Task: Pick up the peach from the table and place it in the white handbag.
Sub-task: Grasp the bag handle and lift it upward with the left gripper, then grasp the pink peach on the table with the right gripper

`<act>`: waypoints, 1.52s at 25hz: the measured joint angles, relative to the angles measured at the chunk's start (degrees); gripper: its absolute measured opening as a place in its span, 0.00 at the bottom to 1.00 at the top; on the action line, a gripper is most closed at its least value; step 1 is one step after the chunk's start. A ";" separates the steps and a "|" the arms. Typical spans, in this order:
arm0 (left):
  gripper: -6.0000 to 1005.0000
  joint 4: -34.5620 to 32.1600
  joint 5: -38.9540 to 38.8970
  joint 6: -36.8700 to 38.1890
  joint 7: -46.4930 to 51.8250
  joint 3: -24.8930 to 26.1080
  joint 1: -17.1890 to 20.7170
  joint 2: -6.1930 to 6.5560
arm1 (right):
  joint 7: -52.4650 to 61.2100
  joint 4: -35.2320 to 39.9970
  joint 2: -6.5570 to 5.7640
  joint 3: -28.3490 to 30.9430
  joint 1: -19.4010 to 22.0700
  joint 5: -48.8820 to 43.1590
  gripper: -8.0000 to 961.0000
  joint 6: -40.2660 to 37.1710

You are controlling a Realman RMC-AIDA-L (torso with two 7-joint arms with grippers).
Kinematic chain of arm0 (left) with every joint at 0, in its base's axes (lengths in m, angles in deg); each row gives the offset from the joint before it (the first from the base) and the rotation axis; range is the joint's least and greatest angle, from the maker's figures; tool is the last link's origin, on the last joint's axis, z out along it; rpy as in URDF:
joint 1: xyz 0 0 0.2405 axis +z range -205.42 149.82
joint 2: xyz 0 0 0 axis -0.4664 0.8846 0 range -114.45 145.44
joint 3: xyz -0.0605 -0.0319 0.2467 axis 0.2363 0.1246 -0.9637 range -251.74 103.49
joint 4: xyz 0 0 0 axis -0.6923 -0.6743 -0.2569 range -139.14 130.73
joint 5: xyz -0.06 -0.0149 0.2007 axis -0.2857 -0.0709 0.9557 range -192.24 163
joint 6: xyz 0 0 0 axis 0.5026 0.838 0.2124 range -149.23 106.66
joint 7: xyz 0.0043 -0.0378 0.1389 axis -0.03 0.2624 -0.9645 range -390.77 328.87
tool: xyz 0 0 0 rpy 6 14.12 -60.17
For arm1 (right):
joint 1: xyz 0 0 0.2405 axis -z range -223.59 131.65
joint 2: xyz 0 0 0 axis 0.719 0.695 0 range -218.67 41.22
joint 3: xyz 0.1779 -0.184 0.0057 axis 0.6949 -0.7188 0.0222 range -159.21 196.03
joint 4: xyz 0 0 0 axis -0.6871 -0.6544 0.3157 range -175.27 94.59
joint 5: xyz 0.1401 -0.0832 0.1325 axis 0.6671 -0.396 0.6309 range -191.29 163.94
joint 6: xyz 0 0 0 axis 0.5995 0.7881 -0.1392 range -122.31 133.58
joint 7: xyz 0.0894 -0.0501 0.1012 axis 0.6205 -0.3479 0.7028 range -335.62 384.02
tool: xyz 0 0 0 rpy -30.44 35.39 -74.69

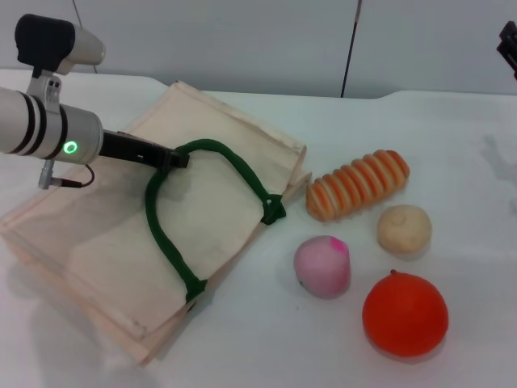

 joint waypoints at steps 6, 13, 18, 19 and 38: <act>0.31 0.33 -0.54 -0.03 0.06 0.02 0.00 0.01 | 0.01 0.00 -0.01 0.00 0.03 0.00 0.93 0.00; 0.13 3.32 -7.84 7.47 -1.07 0.05 -0.04 1.02 | 0.01 0.00 -0.09 0.00 0.65 0.05 0.93 0.00; 0.13 14.67 -23.60 29.42 -6.45 0.04 2.77 1.27 | 0.01 -0.01 -0.09 0.00 0.62 0.28 0.93 0.01; 0.13 14.67 -23.60 29.42 -6.45 0.04 2.77 1.27 | 0.01 -0.01 -0.09 0.00 0.62 0.28 0.93 0.01; 0.13 26.44 -37.29 56.07 3.08 -0.04 2.17 6.41 | 6.29 0.59 -0.45 -0.65 0.79 -1.01 0.93 -1.24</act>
